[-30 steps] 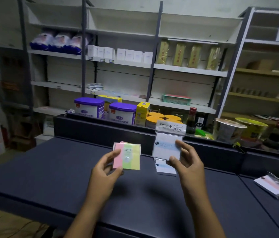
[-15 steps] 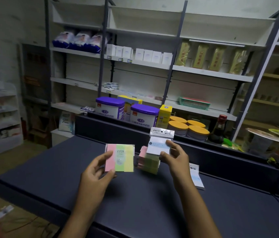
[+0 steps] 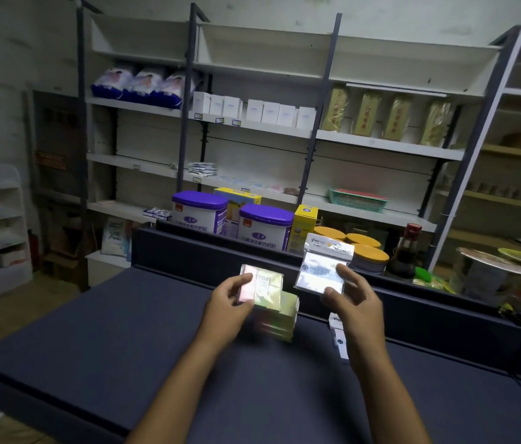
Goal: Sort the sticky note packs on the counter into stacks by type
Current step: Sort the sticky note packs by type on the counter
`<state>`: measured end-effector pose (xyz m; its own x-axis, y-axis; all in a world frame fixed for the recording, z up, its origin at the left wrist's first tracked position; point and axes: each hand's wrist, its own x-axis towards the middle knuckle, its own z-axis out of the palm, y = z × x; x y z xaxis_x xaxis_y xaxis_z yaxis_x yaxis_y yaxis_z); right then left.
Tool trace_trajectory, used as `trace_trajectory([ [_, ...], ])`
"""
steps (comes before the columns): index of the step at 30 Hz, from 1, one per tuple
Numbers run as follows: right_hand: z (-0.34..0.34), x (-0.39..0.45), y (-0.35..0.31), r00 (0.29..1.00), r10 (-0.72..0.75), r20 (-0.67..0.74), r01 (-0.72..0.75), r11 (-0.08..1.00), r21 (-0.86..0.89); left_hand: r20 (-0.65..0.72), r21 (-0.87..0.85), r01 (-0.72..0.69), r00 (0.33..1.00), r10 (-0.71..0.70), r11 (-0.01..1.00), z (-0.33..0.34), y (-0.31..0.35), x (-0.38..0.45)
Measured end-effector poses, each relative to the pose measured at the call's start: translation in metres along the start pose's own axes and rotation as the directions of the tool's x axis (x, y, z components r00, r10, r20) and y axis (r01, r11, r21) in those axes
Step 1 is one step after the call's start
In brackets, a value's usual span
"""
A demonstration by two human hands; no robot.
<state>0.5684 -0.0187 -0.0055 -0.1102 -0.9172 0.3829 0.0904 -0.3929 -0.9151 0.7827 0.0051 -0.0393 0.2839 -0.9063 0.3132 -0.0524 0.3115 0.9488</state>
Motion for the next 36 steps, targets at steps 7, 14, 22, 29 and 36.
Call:
trace_trajectory([
  [7,-0.007,0.002,-0.016,0.998,-0.069,-0.011,0.069,0.998,0.010,0.108,0.261,-0.026,0.994,-0.003,0.965,0.021,-0.015,0.036],
  [14,-0.016,0.007,-0.024,0.993,-0.118,-0.007,0.118,0.993,-0.016,0.163,0.539,-0.031,0.984,-0.068,0.842,0.030,-0.030,0.045],
  [22,-0.031,0.003,-0.024,0.995,-0.101,-0.002,0.100,0.993,-0.056,0.184,0.749,-0.111,0.982,-0.043,0.653,0.036,-0.025,0.038],
  [29,-0.060,0.002,-0.030,0.997,-0.077,-0.025,0.074,0.991,-0.115,0.206,0.778,-0.177,0.978,0.021,0.602,0.046,-0.002,0.027],
  [36,-0.084,0.007,-0.011,0.999,-0.007,-0.038,0.001,0.985,-0.174,0.335,0.834,-0.391,0.919,0.206,0.389,0.073,0.032,0.007],
])
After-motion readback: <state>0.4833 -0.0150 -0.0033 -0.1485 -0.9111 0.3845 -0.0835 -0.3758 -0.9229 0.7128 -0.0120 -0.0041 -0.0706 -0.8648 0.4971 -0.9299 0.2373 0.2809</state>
